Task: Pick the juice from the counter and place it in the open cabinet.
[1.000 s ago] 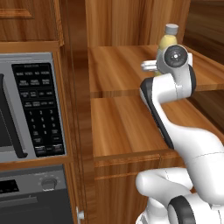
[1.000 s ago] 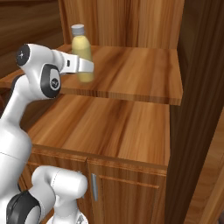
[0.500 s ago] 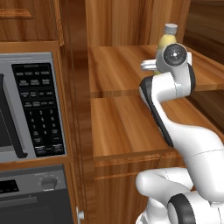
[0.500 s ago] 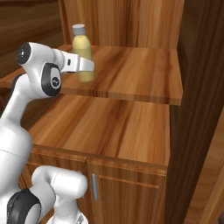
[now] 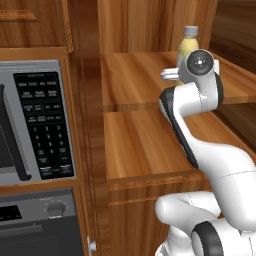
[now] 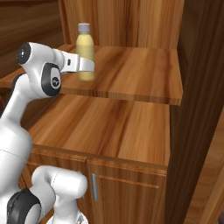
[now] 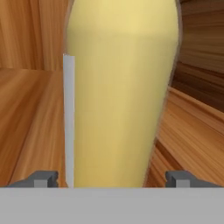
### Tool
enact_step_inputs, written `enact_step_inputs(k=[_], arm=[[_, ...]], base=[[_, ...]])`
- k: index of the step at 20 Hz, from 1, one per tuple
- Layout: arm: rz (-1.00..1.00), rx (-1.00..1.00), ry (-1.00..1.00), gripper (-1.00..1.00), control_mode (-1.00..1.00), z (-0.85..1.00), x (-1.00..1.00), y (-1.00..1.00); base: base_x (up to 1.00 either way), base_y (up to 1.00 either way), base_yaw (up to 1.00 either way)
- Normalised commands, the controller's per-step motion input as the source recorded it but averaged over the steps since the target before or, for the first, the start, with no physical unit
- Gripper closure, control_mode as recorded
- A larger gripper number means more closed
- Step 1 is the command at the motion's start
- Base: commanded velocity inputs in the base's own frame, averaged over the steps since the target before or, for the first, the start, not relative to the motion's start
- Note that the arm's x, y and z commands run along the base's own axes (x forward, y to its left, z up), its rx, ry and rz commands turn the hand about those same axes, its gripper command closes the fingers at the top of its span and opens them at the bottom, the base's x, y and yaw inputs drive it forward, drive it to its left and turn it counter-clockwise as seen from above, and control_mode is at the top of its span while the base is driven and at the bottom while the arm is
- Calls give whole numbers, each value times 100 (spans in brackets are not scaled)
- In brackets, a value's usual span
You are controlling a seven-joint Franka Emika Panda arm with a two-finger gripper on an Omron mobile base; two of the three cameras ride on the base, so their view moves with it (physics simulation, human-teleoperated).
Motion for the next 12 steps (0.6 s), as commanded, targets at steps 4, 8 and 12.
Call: enact_step_inputs(k=[4, 8, 12], arm=[[-1, 0, 0, -100, -100, 7, -3, 0], [0, 0, 0, -100, -100, 18, -14, 0], [0, 2, 0, -100, -100, 21, -48, 0]], base=[[0, 0, 0], [0, 0, 0], [0, 0, 0]])
